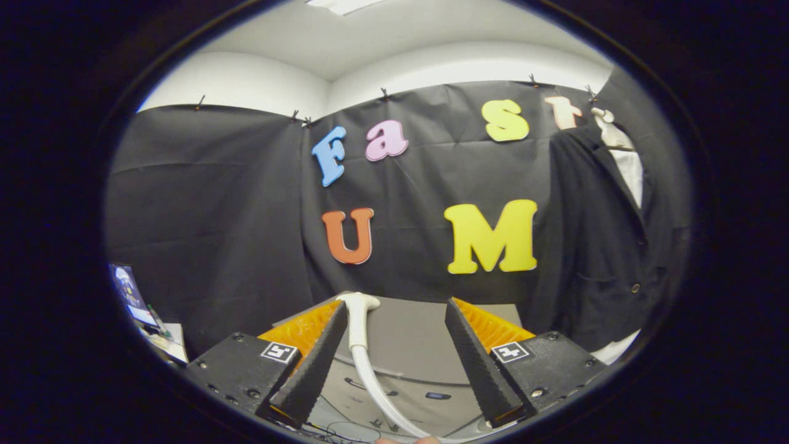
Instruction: Iron the clothes twice with a garment steamer, once on the left side and once on the right side.
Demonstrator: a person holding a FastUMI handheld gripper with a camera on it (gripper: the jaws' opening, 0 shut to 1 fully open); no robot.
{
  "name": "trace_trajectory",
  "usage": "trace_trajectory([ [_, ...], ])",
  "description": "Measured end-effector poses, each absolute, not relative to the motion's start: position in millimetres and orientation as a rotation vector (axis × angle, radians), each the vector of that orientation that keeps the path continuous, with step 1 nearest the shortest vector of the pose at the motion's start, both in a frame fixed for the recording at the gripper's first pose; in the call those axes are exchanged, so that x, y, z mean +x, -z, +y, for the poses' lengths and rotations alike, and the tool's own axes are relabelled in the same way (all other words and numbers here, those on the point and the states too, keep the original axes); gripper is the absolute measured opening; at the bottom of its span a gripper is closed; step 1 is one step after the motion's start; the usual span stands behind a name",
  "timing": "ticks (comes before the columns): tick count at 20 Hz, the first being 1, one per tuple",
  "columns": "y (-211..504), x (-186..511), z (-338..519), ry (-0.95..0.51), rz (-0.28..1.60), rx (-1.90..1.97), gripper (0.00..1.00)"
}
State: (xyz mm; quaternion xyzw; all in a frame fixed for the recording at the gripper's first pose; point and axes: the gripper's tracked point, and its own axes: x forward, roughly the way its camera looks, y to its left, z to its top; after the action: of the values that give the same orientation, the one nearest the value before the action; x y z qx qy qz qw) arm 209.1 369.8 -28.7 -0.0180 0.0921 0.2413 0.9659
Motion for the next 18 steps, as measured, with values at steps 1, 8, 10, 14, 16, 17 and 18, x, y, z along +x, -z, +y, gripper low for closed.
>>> trace_trajectory([
  [1,35.0,225.6,383.6,-0.519,0.212,-0.046,0.99],
  [8,101.5,283.5,451.9,-0.672,0.495,-0.071,0.99],
  [10,114.3,293.6,461.5,-0.691,0.576,-0.074,0.99],
  [14,143.4,310.4,482.8,-0.718,0.727,-0.099,0.99],
  [16,158.5,319.8,491.7,-0.697,0.786,-0.119,0.97],
  [17,166.8,323.1,494.2,-0.69,0.815,-0.135,0.96],
  [18,172.7,326.6,497.9,-0.684,0.838,-0.149,0.95],
])
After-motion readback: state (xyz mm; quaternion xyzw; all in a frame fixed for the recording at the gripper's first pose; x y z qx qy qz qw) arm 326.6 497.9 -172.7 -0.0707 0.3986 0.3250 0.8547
